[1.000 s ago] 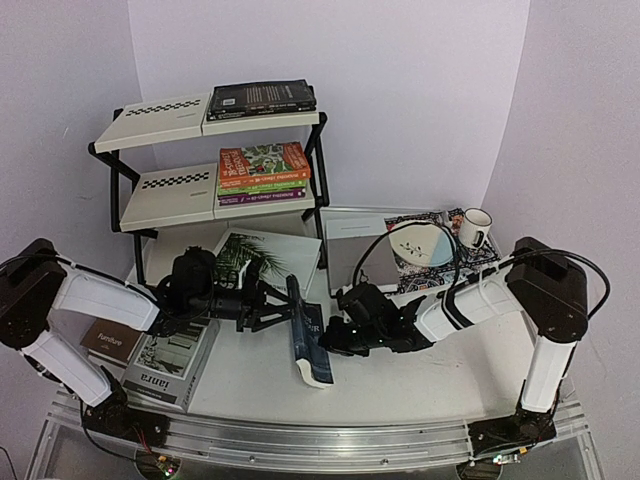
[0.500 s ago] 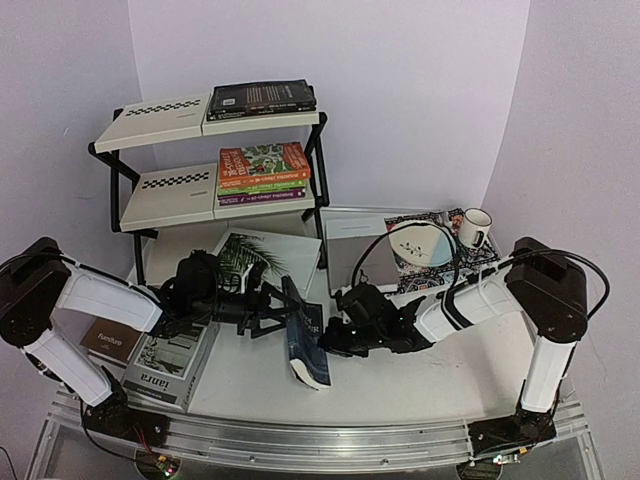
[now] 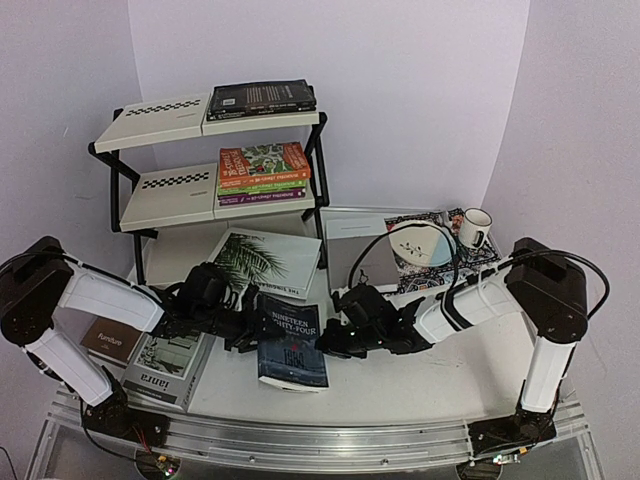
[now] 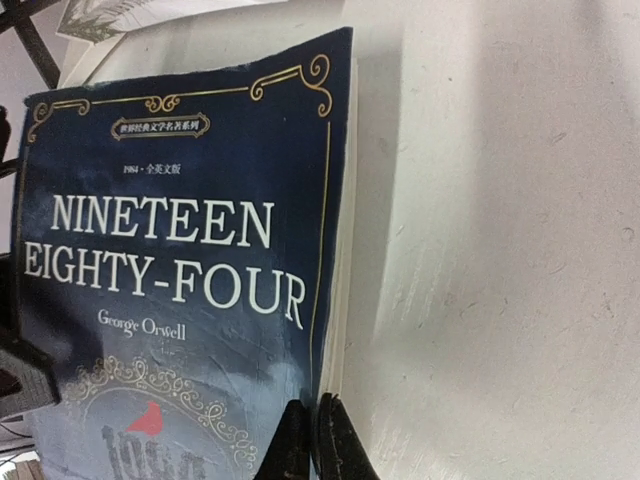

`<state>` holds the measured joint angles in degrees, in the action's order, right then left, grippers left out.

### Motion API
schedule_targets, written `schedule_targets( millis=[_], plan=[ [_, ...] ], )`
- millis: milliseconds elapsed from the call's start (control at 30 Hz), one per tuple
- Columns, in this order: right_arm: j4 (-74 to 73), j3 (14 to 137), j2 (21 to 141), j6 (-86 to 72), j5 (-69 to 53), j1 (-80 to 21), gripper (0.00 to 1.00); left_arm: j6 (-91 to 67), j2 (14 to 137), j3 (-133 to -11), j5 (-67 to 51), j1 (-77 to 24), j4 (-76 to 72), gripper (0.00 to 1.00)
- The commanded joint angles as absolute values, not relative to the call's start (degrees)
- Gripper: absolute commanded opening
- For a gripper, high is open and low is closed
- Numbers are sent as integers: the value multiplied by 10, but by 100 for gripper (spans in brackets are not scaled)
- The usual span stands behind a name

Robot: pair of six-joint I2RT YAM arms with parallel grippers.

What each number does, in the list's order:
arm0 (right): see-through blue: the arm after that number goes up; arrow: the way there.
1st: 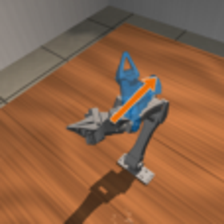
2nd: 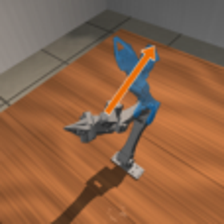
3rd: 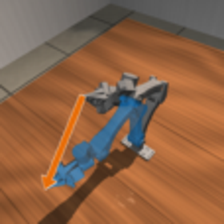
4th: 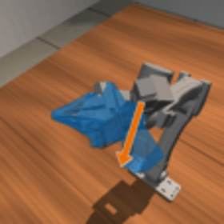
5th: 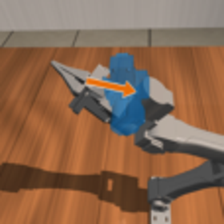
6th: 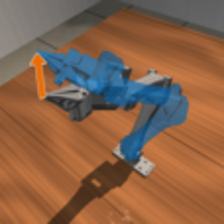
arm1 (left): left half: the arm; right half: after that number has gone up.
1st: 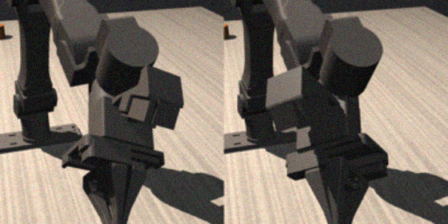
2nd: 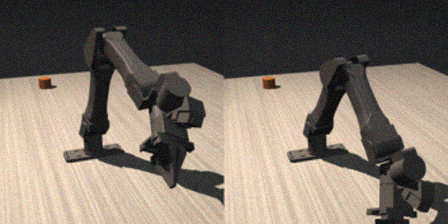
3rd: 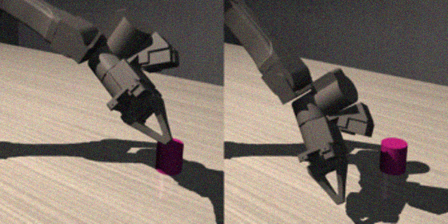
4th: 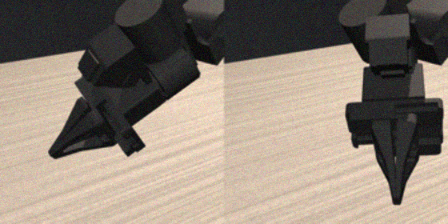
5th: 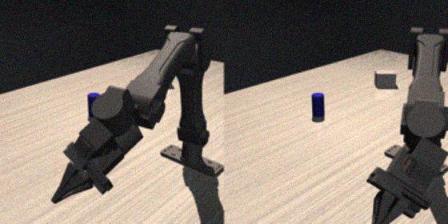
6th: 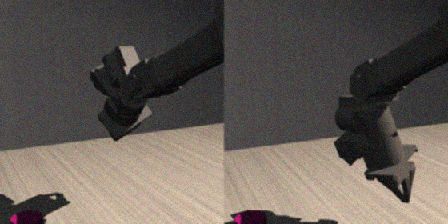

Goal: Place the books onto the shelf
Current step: Pick up the book at the center of the board, then pass from the left arm to the right

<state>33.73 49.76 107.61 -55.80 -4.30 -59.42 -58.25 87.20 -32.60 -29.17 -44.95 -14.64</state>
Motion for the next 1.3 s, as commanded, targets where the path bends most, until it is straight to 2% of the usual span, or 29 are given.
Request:
schedule_targets(
  millis=[0, 200, 400, 600, 867, 1067, 1133, 1267],
  plan=[
    [297, 490, 1068, -525, -63, -608, 13, -524, 835, -378, -247, -455, -70, 35],
    [296, 468, 1027, -498, -37, -609, 27, -516, 808, -387, -240, -455, -55, 16],
    [284, 457, 990, -475, -16, -608, 36, -498, 783, -402, -247, -455, -38, 6],
    [271, 449, 940, -439, 11, -608, 46, -467, 740, -425, -247, -455, -4, 3],
    [271, 446, 878, -416, 20, -608, 77, -419, 686, -459, -291, -455, 39, 0],
    [284, 461, 841, -409, -5, -608, 95, -414, 631, -478, -287, -454, 45, 0],
    [285, 468, 828, -400, -22, -608, 98, -410, 614, -484, -285, -455, 45, 0],
    [298, 479, 816, -391, -55, -608, 98, -402, 584, -499, -296, -455, 42, 0]
  ],
)
